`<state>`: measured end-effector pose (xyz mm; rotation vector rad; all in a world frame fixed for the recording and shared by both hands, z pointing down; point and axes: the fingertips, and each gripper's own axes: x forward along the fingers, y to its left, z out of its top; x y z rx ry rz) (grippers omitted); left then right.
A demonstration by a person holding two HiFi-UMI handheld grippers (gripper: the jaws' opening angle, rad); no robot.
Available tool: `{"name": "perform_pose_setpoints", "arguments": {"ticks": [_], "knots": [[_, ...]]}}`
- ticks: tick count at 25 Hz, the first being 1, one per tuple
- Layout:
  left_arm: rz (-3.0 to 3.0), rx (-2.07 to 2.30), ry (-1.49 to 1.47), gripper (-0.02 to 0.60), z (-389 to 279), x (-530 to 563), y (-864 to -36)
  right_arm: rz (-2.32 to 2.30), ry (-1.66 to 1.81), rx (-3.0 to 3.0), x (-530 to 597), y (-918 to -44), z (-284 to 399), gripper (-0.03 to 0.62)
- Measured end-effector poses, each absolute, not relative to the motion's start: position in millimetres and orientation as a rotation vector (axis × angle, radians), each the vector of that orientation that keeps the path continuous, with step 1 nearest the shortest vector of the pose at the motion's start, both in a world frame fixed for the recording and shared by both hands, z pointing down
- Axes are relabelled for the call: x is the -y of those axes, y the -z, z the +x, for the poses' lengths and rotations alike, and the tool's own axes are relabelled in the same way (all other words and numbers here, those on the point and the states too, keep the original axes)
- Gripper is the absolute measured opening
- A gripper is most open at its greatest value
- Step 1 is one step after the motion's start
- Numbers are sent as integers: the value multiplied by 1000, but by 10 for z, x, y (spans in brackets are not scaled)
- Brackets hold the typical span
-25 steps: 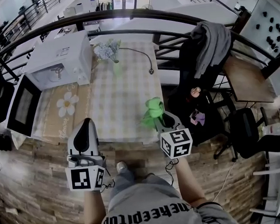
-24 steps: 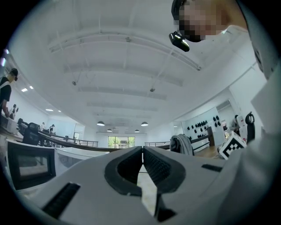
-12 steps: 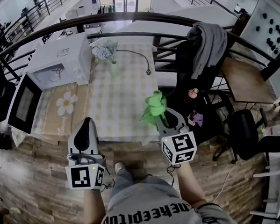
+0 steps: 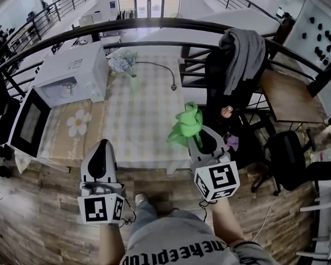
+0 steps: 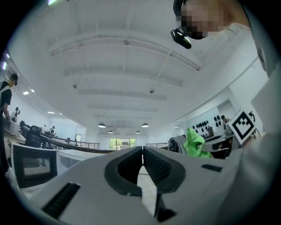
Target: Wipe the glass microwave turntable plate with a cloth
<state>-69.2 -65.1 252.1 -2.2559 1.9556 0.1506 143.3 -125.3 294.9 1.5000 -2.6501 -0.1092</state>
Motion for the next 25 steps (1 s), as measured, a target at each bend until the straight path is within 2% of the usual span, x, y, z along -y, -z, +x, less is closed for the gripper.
{"name": "perform_pose_setpoints", "arguments": {"ticks": [25], "knots": [[-2266, -1930, -164, 11, -555, 520, -2479, 1548, 167, 2695, 984, -2709, 1542, 64]]}}
